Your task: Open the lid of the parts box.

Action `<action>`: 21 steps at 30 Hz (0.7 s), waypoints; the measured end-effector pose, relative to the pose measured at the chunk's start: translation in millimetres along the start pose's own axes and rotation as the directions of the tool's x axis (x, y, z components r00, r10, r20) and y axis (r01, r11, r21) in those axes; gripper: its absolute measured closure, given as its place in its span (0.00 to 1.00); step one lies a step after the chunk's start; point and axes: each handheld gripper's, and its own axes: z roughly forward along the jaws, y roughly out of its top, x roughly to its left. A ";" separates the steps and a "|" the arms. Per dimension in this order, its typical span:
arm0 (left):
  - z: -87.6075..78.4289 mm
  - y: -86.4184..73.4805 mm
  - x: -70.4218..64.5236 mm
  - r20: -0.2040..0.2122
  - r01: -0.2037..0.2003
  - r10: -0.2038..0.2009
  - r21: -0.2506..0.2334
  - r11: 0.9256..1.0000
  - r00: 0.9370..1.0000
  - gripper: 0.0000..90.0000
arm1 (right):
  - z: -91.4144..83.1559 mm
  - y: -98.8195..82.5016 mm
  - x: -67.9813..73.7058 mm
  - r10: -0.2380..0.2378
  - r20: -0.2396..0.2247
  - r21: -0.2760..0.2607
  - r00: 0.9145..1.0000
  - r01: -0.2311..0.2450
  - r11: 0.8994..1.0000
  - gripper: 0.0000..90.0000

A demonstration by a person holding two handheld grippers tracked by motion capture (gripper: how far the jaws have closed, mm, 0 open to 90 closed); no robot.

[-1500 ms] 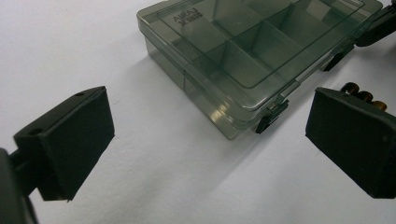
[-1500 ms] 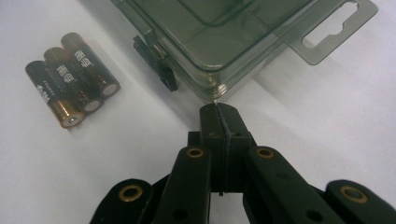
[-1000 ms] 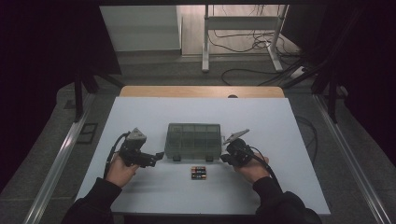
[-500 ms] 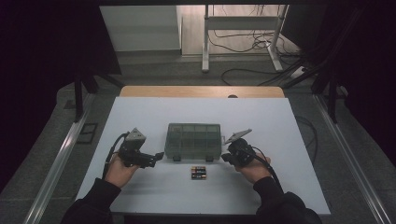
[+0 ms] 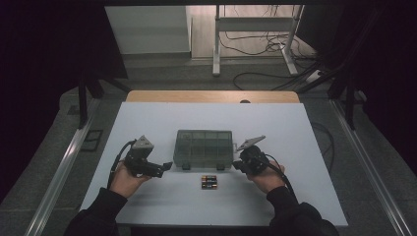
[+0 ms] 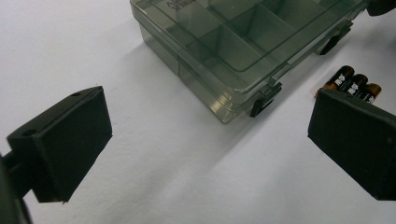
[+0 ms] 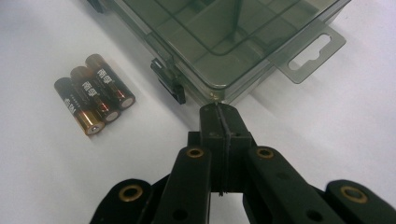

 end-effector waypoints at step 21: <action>-1.1 1.0 0.5 0.068 0.009 -0.009 0.006 1.000 0.998 0.29 | -13.1 6.8 -3.3 0.040 -0.014 -0.096 0.999 -0.041 0.995 0.99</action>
